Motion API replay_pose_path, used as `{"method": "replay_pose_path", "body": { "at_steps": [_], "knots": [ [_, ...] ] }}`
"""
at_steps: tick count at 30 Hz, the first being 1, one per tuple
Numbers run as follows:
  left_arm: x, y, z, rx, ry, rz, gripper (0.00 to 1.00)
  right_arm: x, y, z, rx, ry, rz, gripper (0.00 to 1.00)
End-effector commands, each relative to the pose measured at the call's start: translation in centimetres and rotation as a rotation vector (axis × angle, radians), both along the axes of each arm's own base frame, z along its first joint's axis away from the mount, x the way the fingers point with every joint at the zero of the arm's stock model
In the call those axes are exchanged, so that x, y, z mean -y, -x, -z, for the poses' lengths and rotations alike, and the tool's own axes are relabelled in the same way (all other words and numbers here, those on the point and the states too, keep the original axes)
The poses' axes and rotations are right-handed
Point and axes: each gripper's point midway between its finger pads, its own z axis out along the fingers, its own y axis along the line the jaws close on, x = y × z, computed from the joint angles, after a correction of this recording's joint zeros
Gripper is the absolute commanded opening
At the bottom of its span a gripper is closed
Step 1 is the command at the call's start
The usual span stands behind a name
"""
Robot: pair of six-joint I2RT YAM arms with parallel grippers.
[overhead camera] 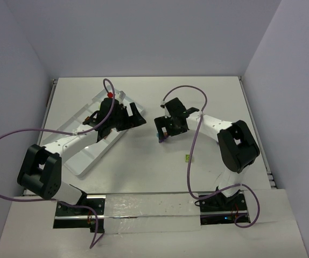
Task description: Sort the legos into containers by color
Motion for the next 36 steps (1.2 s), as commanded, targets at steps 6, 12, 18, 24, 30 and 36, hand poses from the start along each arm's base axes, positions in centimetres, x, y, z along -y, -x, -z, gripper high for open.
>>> {"method": "replay_pose_path", "body": {
  "at_steps": [6,12,18,24,30,36],
  "knots": [
    [1.4,-0.6,-1.9,0.038,0.033,0.025,0.99,-2.4,-2.1,-1.7,0.122,-0.015,-0.119,1.0],
    [1.7,-0.6,-1.8,0.033,0.029,0.031,0.99,-3.6,-2.2,-1.0,0.148,-0.01,-0.17,0.99],
    [1.7,-0.6,-1.8,0.034,0.025,0.029,0.99,-3.4,-2.2,0.4,0.128,0.032,-0.183,0.95],
    [1.8,-0.6,-1.6,0.029,0.024,0.03,0.99,-3.1,-2.5,1.8,0.12,0.059,-0.163,0.9],
    [1.9,-0.6,-1.5,0.024,0.024,0.034,0.99,-2.9,-2.9,1.4,0.138,0.062,-0.137,0.66],
    [3.1,-0.5,-1.1,-0.036,0.047,0.082,0.99,-3.2,-2.5,-1.2,0.188,0.01,-0.145,0.52]
  ]
}}
